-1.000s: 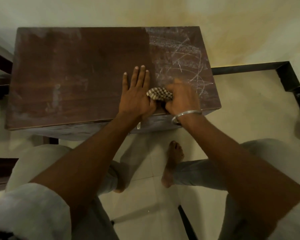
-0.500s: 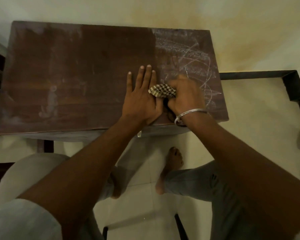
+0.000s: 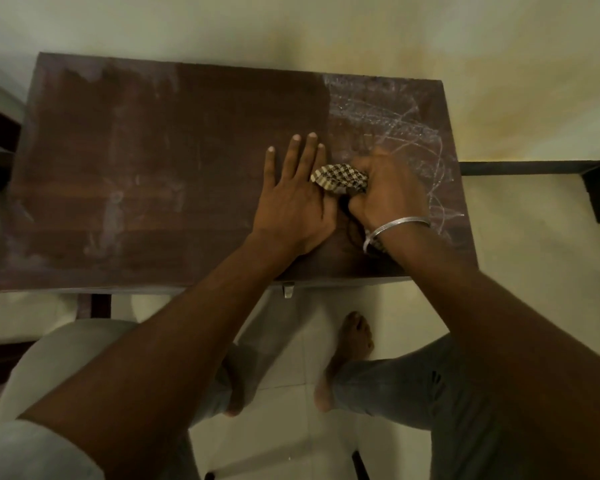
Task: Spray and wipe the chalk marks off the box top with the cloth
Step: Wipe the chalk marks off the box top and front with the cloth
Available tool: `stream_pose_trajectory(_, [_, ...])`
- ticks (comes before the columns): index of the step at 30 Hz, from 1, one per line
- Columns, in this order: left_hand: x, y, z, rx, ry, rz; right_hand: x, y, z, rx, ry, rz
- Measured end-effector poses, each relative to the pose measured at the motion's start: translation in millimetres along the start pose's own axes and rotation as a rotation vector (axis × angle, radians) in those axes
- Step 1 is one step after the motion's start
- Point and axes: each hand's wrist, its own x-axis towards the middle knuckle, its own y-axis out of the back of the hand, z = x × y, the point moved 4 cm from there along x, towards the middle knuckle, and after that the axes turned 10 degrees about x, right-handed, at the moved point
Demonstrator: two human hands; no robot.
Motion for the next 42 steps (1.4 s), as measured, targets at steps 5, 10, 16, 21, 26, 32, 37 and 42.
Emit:
stream_pose_trajectory(5, [10,-1,-6,0.014,0.001,0.030,50,-4,-9,-0.010,-0.011,0.041])
stream_pose_trajectory(10, [24,1,-18,0.040,0.031,0.008,42,-7,-4,-0.017,0.014,0.024])
stream_pose_trajectory(16, [41,-2,-28,0.075,0.044,-0.004,83,-8,-7,0.031,-0.011,0.070])
stream_pose_trajectory(21, [48,-2,-30,0.069,0.060,-0.007,84,-9,-5,0.006,0.009,0.068])
stream_pose_trajectory(26, [57,1,-33,0.068,0.063,-0.014,95,-6,-9,0.016,-0.006,0.103])
stream_pose_trajectory(32, [66,5,-34,0.064,0.086,-0.046,137,-8,-15,-0.017,-0.017,0.081])
stream_pose_trajectory(37, [73,4,-36,0.062,0.086,-0.030,117,-9,-10,0.005,0.014,0.119])
stream_pose_trajectory(42, [78,5,-35,0.051,0.101,-0.052,163,-13,-19,-0.027,-0.024,0.153])
